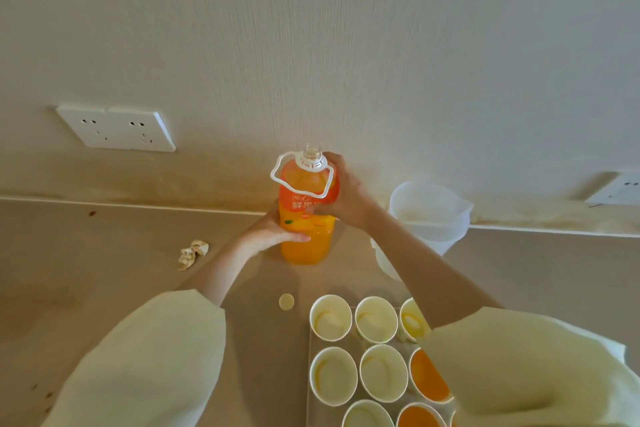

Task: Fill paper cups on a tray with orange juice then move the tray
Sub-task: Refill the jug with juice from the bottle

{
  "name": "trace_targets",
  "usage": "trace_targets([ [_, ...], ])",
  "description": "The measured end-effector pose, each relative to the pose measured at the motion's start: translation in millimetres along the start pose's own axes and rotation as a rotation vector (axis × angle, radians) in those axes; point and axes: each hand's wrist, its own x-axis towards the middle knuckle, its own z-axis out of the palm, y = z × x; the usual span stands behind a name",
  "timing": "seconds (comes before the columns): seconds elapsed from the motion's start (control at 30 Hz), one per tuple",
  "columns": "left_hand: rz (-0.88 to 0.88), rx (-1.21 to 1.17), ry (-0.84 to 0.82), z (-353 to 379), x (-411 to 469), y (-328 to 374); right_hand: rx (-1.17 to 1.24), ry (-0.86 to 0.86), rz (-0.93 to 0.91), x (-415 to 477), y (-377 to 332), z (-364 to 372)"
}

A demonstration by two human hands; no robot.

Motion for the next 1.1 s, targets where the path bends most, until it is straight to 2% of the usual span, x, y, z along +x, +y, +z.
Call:
trace_targets([
  [0.3,0.13,-0.045,-0.065,4,15,6,0.163,-0.022,0.011,-3,6,-16],
  [0.57,0.119,-0.221,0.101,17,2,-1,0.072,-0.153,-0.001,12,-2,-17],
  [0.67,0.107,-0.269,0.166,16,-5,2,0.081,-0.118,-0.012,11,-14,-23],
  [0.73,0.107,-0.303,0.208,12,-12,12,0.007,-0.006,-0.057,5,-27,-23],
  [0.87,0.137,-0.296,0.339,8,-37,40,-0.531,0.443,-0.358,-17,-54,-18],
  [0.97,0.231,-0.159,0.411,6,-55,62,-0.83,0.588,-0.573,-29,-63,-16],
  [1.03,0.253,-0.099,0.428,6,-65,71,-0.866,0.645,-0.612,-39,-72,-14],
  [1.1,0.192,-0.059,0.446,6,-76,79,-0.853,0.682,-0.591,-52,-76,-11],
])
